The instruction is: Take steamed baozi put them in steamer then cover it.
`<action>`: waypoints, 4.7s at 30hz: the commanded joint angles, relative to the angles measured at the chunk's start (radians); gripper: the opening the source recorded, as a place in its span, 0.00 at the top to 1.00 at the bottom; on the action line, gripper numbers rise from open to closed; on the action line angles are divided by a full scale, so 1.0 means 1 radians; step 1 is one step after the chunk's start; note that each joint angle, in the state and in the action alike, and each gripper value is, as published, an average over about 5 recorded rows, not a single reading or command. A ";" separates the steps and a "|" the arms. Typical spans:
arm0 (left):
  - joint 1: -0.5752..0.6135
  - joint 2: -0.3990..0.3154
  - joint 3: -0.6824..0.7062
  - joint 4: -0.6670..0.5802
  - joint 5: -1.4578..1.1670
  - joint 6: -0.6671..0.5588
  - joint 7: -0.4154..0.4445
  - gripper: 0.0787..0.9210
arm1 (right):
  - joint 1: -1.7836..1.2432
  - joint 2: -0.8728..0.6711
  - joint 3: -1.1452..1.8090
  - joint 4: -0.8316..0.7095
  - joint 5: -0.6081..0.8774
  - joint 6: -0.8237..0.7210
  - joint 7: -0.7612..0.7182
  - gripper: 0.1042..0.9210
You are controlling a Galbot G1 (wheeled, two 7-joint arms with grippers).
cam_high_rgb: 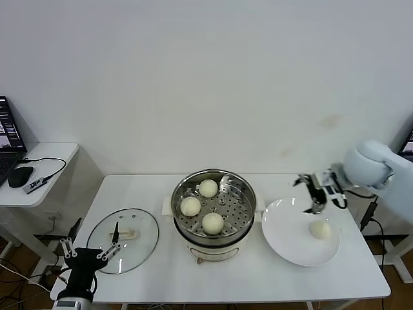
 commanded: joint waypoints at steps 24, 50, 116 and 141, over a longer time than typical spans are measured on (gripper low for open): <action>0.062 -0.029 -0.008 -0.028 0.039 -0.005 0.000 0.12 | -0.521 0.155 0.405 -0.373 -0.228 0.034 0.072 0.12; 0.048 -0.025 -0.015 -0.021 0.033 -0.004 -0.001 0.12 | -0.358 0.169 0.293 -0.397 -0.210 0.018 0.003 0.38; 0.053 -0.031 -0.029 -0.026 0.032 -0.010 -0.007 0.12 | 0.248 0.562 -0.411 -0.102 0.425 -0.491 0.351 0.41; 0.054 -0.034 -0.018 -0.031 0.032 -0.013 -0.007 0.12 | 0.235 0.369 -0.226 0.085 0.495 -0.469 0.426 0.12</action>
